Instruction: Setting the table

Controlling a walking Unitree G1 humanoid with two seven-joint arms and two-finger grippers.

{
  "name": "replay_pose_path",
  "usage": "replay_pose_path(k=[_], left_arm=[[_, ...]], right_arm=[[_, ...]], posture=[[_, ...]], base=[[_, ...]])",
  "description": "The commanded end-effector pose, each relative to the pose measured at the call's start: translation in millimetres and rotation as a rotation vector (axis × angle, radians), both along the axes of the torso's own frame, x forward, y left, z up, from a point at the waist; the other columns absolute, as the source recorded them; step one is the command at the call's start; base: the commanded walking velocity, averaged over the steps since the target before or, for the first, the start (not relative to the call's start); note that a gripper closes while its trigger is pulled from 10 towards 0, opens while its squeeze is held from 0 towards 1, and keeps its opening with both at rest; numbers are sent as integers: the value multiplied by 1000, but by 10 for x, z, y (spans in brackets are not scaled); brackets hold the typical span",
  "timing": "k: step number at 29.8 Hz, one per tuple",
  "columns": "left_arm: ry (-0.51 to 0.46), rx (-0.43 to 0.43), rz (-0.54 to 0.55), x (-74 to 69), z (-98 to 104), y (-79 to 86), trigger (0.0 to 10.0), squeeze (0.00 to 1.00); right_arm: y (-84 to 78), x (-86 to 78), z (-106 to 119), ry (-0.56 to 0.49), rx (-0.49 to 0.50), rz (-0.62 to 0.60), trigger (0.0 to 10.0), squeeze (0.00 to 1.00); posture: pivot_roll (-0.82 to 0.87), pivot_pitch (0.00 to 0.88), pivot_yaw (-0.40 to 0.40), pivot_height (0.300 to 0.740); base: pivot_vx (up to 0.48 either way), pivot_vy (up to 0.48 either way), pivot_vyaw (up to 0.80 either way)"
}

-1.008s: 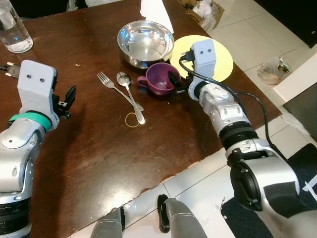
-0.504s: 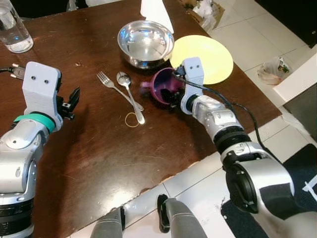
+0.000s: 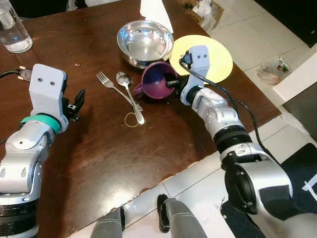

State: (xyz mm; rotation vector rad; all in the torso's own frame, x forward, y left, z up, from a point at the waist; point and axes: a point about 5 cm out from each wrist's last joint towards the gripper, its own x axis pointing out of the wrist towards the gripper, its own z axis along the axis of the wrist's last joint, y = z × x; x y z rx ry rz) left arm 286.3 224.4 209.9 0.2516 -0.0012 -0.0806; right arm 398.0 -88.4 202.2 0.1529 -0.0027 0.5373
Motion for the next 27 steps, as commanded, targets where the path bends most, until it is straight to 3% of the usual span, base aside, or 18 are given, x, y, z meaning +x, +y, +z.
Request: replay_pose_path(k=[1, 8, 9, 10, 12, 13, 14, 17, 18, 19, 21, 27], left_arm=[[20, -2, -10, 2, -60, -32, 10000, 0], [21, -5, -16, 16, -65, -57, 10000, 0], [13, -7, -20, 18, -37, -51, 10000, 0], [13, -7, -20, 18, -37, -51, 10000, 0], [-19, -21, -33, 14, 44, -28, 10000, 0], [-19, -21, -33, 14, 44, -28, 10000, 0], [-47, -41, -38, 3, 106, -12, 10000, 0], [-64, -65, -24, -16, 128, 5, 10000, 0], [-60, -67, -14, -57, 67, -47, 10000, 0], [-60, -67, -14, -57, 67, -47, 10000, 0], [-30, -121, -13, -121, -119, -270, 10000, 0], [-37, -155, -48, -86, -177, -529, 10000, 0]], right_arm=[[-20, -19, 33, -22, 38, 4, 0, 0], [-1, -117, 208, -92, 80, 65, 0, 0], [29, -239, 232, -117, 61, 147, 0, 0], [29, -239, 232, -117, 61, 147, 0, 0], [81, -447, 205, -143, 21, 243, 0, 0], [81, -447, 205, -143, 21, 243, 0, 0], [73, -514, 177, -171, 11, 218, 9216, 0], [39, -542, 168, -205, 34, 132, 10000, 0], [-35, -565, 170, -248, 59, -5, 10000, 0], [-35, -565, 170, -248, 59, -5, 10000, 0], [-190, -626, 172, -281, 143, -244, 10000, 0], [-303, -684, 151, -261, 189, -360, 10000, 0]], posture=[[-4, 142, -55, 740], [-9, 144, -53, 740], [-13, 147, -54, 740], [-13, 147, -54, 740], [-17, 149, -52, 740], [-17, 149, -52, 740], [-17, 149, -50, 740], [-15, 142, -32, 740], [-8, 137, -11, 740], [-8, 137, -11, 740], [-4, 125, 27, 740], [-15, 111, 32, 740]], base=[[0, 0, 0], [0, 0, 0], [0, 0, 0], [0, 0, 0], [0, 0, 0], [0, 0, 0], [0, 0, 0], [0, 0, 0], [0, 0, 0], [0, 0, 0], [0, 0, 0], [0, 0, 0]])
